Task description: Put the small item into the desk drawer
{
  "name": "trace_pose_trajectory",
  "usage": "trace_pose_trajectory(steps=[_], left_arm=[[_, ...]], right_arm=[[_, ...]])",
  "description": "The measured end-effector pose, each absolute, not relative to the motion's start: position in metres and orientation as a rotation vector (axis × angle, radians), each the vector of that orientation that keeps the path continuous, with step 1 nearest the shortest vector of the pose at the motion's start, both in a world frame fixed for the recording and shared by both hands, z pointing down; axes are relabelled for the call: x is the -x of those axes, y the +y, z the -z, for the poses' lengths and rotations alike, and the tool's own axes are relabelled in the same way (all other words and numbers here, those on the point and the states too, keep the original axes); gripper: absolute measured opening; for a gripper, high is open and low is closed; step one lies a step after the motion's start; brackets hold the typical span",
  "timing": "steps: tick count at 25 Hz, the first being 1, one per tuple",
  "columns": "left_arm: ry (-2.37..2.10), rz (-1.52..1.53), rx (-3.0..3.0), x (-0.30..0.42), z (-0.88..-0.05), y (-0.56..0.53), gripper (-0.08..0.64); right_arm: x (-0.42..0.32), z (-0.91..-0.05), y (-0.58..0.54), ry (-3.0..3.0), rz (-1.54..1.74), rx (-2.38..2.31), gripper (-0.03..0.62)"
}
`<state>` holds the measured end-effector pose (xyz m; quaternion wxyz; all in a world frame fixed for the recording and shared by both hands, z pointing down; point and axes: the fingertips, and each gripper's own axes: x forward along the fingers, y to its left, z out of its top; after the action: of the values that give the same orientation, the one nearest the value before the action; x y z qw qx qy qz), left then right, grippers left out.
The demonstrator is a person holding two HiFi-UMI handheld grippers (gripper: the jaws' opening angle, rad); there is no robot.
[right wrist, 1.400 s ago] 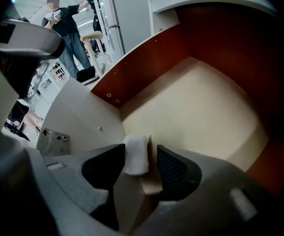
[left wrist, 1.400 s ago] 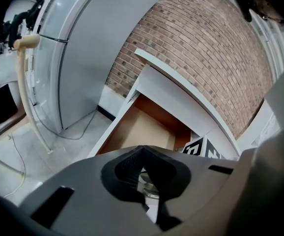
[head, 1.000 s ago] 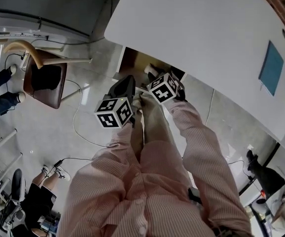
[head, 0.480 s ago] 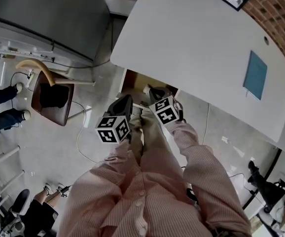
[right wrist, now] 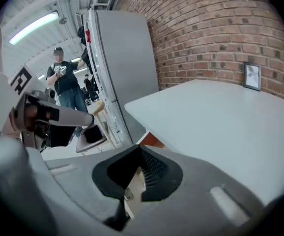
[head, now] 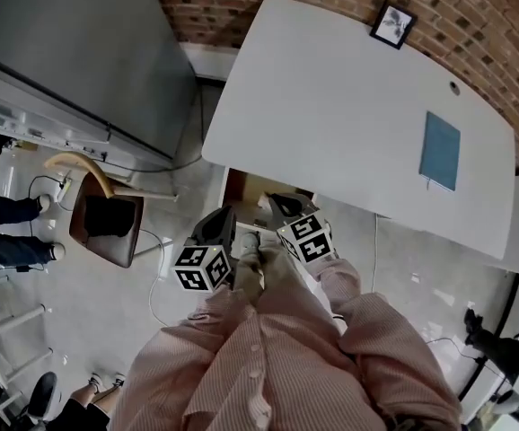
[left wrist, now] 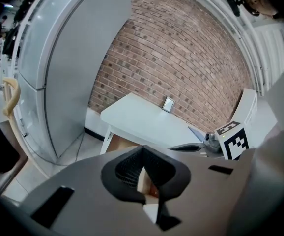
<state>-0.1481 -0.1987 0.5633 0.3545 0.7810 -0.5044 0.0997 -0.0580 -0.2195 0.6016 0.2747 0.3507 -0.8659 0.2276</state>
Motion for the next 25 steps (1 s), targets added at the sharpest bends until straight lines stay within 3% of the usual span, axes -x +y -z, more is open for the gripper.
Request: trace_pose_trajectory(steps=[25], left_arm=[[-1.364,-0.085,-2.417,0.157,-0.408,-0.247,0.0]], right_arm=[[0.01,-0.41,-0.268,-2.703,-0.612,-1.402,0.006]])
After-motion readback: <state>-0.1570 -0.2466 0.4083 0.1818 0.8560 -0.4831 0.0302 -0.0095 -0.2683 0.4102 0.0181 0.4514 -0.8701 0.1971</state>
